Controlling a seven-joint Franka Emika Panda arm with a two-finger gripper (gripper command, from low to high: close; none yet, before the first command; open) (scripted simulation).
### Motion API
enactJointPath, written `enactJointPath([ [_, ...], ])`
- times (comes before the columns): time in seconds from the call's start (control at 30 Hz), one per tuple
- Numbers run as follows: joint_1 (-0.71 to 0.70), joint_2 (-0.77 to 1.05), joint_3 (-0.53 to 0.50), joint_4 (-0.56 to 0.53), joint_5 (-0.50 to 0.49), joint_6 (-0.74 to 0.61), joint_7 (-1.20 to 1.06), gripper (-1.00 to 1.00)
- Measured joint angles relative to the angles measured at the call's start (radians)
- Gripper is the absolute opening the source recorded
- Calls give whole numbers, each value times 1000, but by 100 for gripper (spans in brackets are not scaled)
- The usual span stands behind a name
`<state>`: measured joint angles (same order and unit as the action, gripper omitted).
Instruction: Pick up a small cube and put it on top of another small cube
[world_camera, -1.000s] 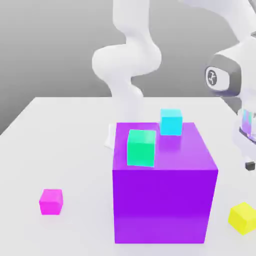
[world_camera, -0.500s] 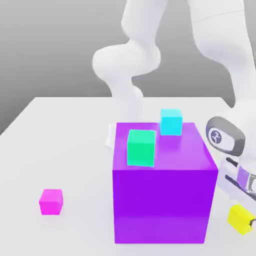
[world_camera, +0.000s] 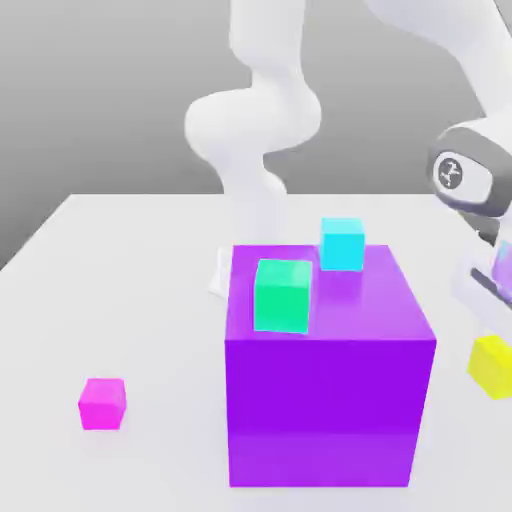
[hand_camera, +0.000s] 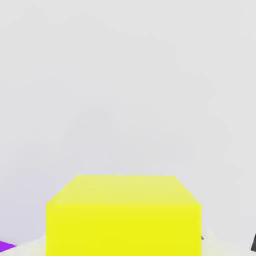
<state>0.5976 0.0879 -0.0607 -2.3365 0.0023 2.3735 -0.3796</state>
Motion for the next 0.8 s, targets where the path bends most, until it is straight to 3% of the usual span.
enactJointPath([
  [0.47,-267,-462,-114,-18,-113,-413,448,-100],
  [0.63,-296,-468,-157,-129,-91,-284,437,-100],
  [0.67,-297,-457,-159,-152,-91,-250,436,100],
  [0.8,-297,-457,-159,-152,-91,-250,436,100],
])
